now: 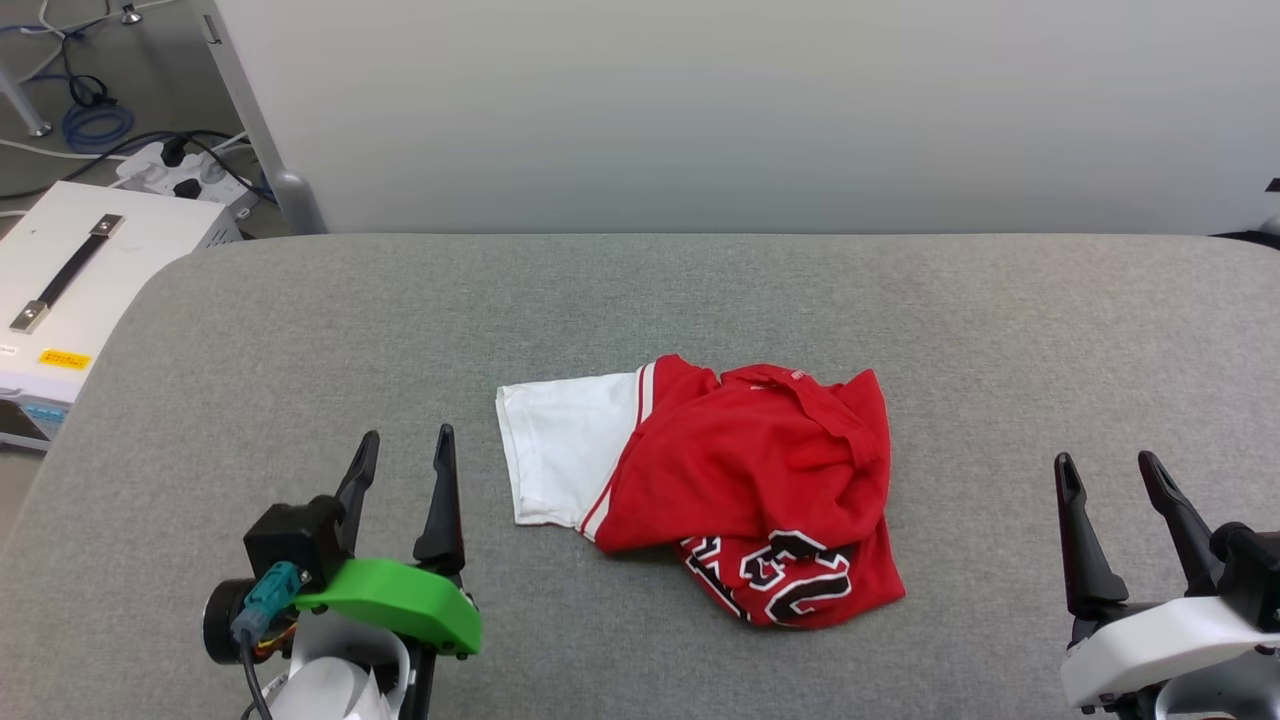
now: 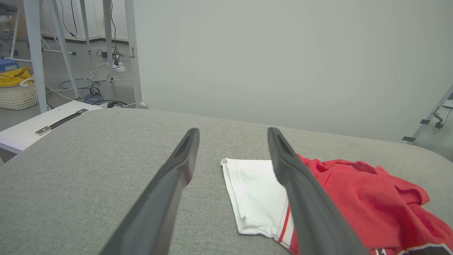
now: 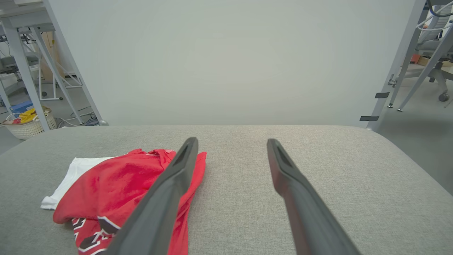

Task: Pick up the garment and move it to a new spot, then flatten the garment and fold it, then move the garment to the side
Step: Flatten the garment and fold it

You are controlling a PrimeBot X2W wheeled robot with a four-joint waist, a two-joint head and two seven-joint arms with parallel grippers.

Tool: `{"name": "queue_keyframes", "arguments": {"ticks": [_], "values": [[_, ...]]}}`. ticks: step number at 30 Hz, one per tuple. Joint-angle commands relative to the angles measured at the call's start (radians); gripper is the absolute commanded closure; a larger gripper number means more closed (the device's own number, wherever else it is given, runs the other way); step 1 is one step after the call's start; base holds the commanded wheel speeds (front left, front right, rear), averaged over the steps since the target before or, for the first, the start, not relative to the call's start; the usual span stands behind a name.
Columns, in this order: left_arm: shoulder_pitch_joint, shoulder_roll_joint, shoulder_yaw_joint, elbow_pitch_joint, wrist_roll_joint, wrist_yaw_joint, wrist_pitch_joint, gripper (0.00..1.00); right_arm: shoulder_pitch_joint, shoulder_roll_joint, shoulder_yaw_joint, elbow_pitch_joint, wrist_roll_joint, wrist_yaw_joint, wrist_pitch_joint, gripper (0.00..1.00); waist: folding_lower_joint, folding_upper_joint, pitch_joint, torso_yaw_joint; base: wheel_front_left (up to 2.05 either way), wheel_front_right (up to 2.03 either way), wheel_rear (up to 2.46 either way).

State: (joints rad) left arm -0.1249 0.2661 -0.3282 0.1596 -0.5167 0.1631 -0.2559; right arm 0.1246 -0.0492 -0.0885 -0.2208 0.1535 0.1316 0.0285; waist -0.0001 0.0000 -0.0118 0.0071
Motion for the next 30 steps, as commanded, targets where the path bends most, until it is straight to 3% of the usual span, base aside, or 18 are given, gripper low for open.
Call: {"name": "queue_keyframes", "arguments": {"ticks": [1, 11, 17, 22, 30], "values": [[0.021, 0.009, 0.002, -0.009, 0.014, 0.006, -0.006, 0.00, 0.014, -0.001, 0.002, -0.006, -0.002, -0.001, 0.005, 0.00, 0.0001, 0.0000, -0.001, 0.000, 0.00, 0.00, 0.00], [0.027, 0.016, -0.008, -0.035, 0.016, 0.013, 0.004, 0.00, 0.005, -0.001, -0.021, 0.030, 0.015, -0.001, 0.046, 0.00, 0.0001, 0.0000, 0.014, 0.008, 0.00, 0.00, 0.00], [-0.004, 0.006, -0.017, -0.051, 0.023, 0.014, 0.003, 0.00, -0.071, -0.036, -0.067, 0.157, 0.104, -0.001, 0.159, 0.00, 0.0001, 0.0000, 0.055, 0.053, 0.00, 0.00, 0.00], [-0.037, -0.023, -0.025, -0.069, 0.036, 0.012, -0.001, 0.00, -0.218, -0.141, -0.059, 0.297, 0.219, -0.001, 0.316, 0.00, 0.0001, 0.0000, 0.117, 0.121, 0.00, 0.00, 0.00], [-0.089, -0.075, -0.043, -0.067, 0.063, -0.018, -0.005, 0.00, -0.440, -0.307, 0.100, 0.452, 0.324, -0.001, 0.501, 0.00, 0.0001, 0.0000, 0.201, 0.217, 0.00, 0.00, 0.00]]}}
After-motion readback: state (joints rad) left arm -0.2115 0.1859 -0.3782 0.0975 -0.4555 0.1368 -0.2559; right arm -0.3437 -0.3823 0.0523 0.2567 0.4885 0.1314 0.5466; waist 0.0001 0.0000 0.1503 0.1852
